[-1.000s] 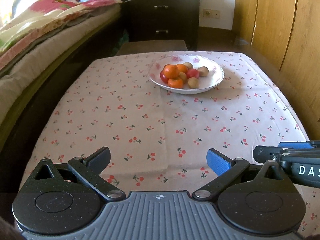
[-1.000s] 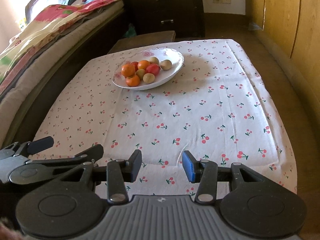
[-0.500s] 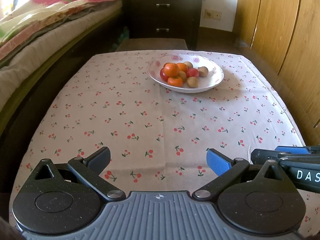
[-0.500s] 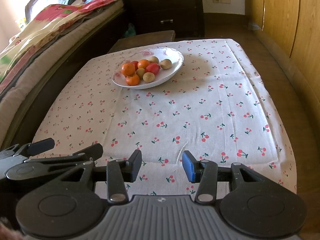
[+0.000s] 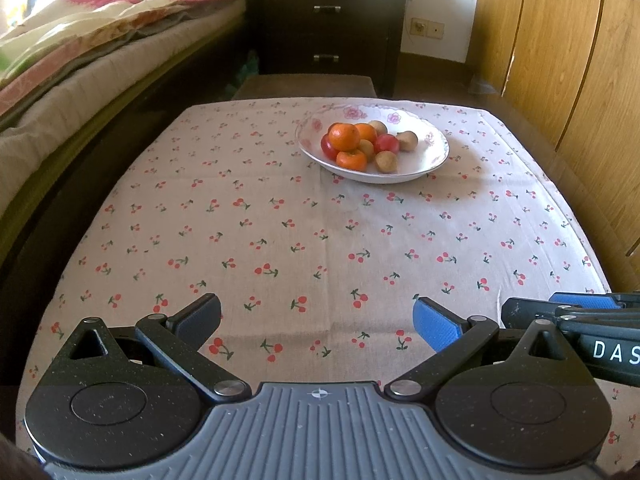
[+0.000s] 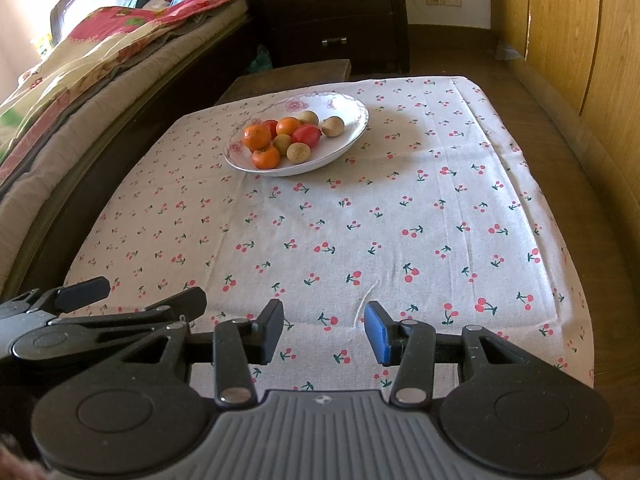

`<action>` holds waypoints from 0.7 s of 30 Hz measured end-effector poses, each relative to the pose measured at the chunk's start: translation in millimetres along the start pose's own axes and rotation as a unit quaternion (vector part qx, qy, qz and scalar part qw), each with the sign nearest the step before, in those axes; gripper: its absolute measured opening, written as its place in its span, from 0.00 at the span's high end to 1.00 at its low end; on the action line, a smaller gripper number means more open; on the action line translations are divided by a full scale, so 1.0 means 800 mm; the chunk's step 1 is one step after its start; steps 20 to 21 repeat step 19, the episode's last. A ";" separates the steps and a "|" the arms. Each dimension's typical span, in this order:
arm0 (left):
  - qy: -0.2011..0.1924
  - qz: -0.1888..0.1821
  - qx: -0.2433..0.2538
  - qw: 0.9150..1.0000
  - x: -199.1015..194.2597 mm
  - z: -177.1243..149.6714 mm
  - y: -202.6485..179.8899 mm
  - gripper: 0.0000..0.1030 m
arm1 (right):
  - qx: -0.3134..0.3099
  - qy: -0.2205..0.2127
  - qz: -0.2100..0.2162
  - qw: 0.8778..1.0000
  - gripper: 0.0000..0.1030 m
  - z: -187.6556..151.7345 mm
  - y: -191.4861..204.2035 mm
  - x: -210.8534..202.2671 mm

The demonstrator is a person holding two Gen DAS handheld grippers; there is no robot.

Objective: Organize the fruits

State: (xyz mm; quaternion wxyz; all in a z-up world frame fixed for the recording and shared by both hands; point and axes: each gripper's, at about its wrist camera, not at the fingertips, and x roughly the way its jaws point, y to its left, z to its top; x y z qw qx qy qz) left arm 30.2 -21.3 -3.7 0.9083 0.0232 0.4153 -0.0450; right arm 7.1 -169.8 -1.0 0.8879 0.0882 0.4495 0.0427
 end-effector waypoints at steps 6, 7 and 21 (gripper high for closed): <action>0.003 -0.001 -0.004 1.000 0.000 0.000 0.001 0.00 | -0.001 0.000 0.001 1.000 0.56 0.000 0.001 0.001; 0.004 -0.001 -0.004 1.000 0.000 0.000 0.001 0.00 | -0.002 0.000 0.001 1.000 0.56 0.000 0.001 0.001; 0.007 0.016 0.002 1.000 0.002 -0.001 0.000 0.00 | -0.002 0.002 0.004 1.000 0.51 0.001 0.001 0.002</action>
